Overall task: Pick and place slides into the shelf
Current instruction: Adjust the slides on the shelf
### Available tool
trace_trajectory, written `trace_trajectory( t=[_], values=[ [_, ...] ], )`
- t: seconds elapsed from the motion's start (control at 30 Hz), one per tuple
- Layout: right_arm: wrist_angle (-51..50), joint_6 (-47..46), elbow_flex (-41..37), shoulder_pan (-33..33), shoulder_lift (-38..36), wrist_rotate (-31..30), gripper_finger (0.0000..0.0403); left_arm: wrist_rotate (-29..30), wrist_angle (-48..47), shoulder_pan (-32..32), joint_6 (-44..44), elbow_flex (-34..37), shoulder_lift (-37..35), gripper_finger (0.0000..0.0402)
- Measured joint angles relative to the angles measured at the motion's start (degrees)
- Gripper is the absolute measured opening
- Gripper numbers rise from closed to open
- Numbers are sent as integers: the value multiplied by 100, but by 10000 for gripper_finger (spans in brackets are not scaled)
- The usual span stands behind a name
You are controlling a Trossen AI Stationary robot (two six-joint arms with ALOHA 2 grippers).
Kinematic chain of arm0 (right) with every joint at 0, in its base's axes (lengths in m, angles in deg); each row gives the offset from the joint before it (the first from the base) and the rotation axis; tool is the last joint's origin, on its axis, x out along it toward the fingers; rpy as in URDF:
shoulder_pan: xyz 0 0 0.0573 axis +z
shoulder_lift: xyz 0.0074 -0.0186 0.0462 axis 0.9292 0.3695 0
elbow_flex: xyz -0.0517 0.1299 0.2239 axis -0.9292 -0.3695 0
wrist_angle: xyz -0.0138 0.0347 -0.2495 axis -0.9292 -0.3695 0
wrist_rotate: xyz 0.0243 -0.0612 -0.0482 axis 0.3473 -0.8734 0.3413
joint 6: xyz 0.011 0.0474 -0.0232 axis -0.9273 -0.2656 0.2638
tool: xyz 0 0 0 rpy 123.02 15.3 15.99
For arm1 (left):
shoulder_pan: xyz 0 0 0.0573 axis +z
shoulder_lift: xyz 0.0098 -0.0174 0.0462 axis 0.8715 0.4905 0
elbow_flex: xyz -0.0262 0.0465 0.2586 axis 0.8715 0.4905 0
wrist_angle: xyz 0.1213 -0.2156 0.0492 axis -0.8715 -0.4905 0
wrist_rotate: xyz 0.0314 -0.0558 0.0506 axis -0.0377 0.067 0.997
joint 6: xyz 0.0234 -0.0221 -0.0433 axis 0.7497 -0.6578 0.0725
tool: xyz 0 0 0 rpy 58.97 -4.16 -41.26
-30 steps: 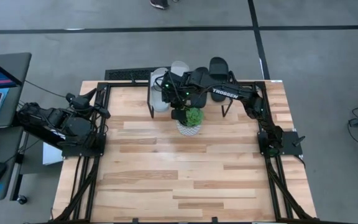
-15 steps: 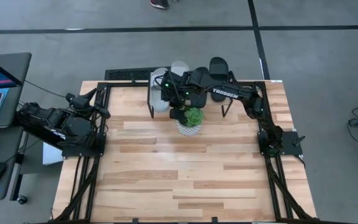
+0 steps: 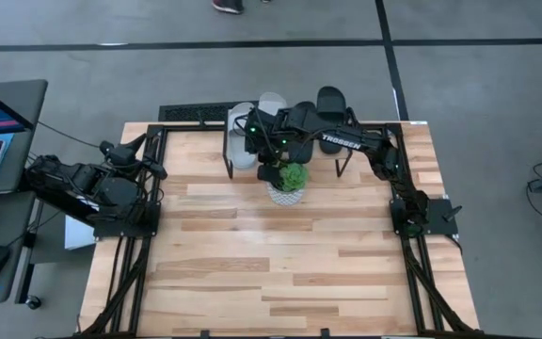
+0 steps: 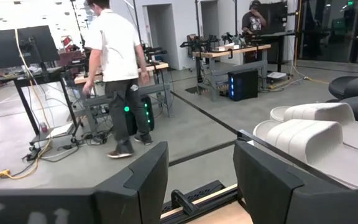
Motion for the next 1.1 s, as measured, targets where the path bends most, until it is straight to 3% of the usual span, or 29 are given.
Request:
trace_trajectory(
  t=[1.1],
  values=[
    [346, 109, 9, 148, 361, -20, 0, -76, 12, 2, 0, -2, 2, 171]
  ],
)
